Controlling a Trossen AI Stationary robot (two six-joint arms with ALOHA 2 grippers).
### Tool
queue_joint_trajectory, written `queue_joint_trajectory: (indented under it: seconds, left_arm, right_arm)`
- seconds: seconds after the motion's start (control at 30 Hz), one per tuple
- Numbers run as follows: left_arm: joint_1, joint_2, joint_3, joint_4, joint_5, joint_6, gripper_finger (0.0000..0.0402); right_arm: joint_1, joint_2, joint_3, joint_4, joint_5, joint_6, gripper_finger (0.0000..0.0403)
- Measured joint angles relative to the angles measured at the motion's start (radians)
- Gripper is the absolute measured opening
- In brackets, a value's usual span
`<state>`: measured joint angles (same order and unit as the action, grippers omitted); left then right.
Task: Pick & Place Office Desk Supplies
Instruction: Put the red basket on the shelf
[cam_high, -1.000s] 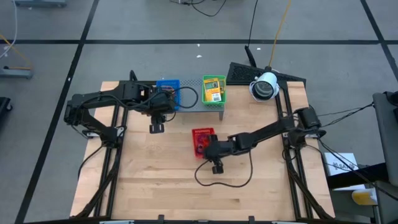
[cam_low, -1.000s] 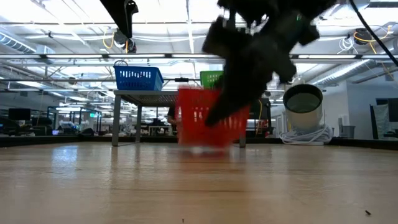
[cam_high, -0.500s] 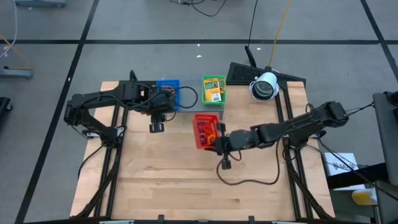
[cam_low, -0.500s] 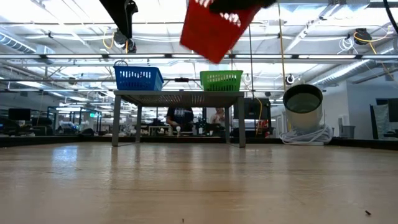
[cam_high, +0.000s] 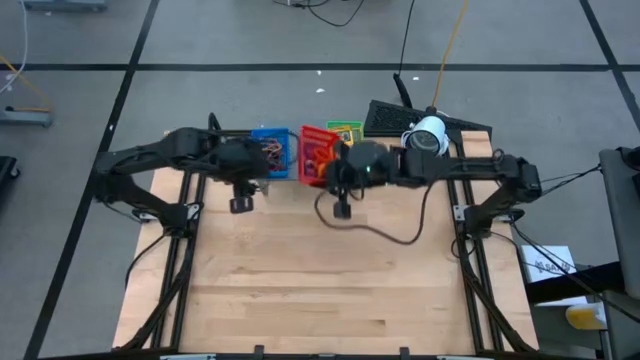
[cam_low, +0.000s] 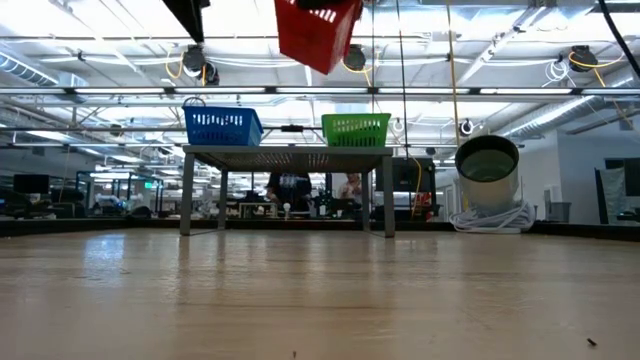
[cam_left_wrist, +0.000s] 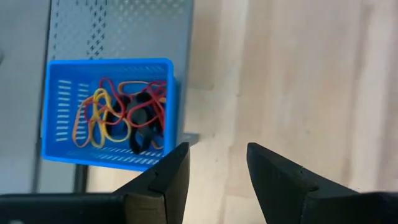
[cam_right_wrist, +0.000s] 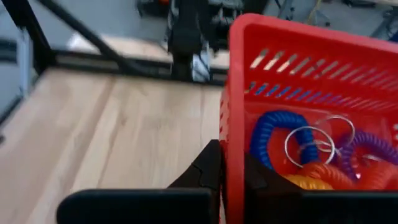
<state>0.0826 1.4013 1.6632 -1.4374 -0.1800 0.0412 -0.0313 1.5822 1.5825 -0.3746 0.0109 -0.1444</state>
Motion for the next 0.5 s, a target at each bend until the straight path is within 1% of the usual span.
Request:
queue_joint_trajectory:
  seconds: [0.13, 0.23, 0.33, 0.43, 0.5]
  left_arm:
    - [-0.004, -0.095, -0.011, 0.019, 0.058, -0.039, 0.0170]
    - [-0.033, -0.221, -0.080, 0.125, 0.098, -0.056, 0.0170]
    - [-0.078, -0.369, -0.213, 0.287, 0.136, -0.059, 0.0170]
    - [-0.120, -0.507, -0.368, 0.427, 0.131, -0.063, 0.0170]
    - [-0.140, -0.589, -0.464, 0.526, 0.127, -0.063, 0.0170]
  right_arm:
    - [-0.073, 0.004, 0.014, 0.004, -0.094, -0.003, 0.0000]
    - [-0.107, 0.029, 0.014, 0.017, -0.138, -0.003, 0.0000]
    - [-0.130, 0.059, 0.012, 0.012, -0.179, 0.000, 0.0000]
    - [-0.155, 0.101, 0.013, 0.063, -0.229, 0.000, 0.0000]
    - [-0.171, 0.111, 0.012, 0.057, -0.244, 0.001, 0.0000]
